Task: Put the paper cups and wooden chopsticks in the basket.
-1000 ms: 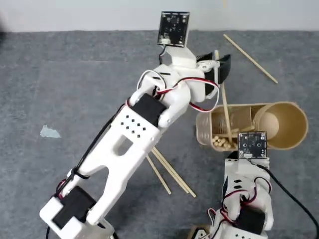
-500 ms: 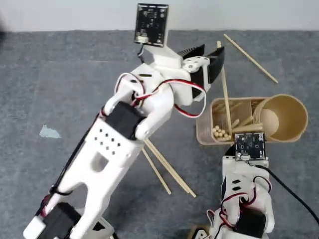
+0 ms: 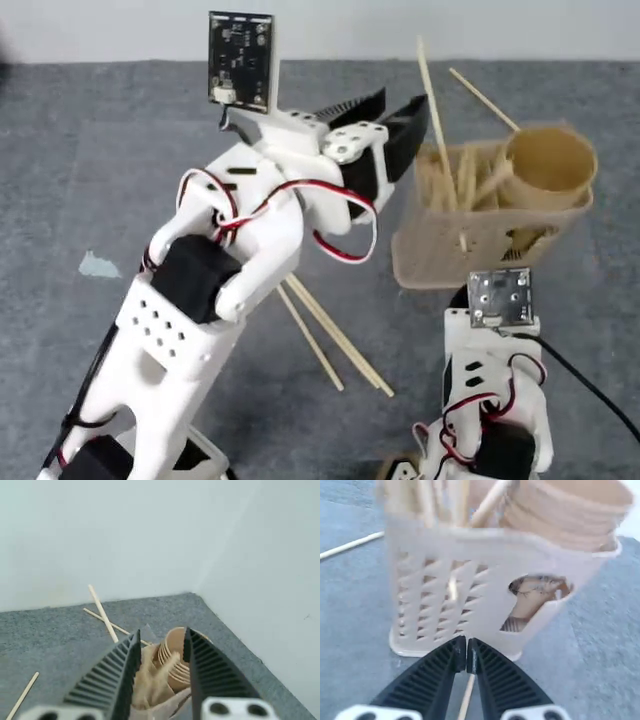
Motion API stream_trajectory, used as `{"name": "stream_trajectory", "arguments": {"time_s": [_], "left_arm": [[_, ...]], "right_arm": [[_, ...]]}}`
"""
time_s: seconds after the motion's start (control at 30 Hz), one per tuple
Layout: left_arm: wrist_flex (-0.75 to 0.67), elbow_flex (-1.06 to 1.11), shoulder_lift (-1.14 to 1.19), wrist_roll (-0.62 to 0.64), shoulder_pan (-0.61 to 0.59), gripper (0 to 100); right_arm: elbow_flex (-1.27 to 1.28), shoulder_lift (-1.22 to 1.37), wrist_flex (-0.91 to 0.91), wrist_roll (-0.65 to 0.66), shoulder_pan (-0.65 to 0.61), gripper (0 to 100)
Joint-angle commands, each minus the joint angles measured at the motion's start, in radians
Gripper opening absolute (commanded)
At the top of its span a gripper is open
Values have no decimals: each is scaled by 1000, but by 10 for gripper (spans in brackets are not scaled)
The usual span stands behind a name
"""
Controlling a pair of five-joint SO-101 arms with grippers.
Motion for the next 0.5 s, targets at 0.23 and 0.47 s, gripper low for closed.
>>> {"name": "stream_trajectory", "arguments": {"time_s": [0.23,0.47], "left_arm": [[-40,81,-29,-14,-44,130],[-339,295,-29,-14,-155,130]], "right_arm": [[31,-13,31,-12,-16,32],[15,-13,33,-12,-10,32]]}}
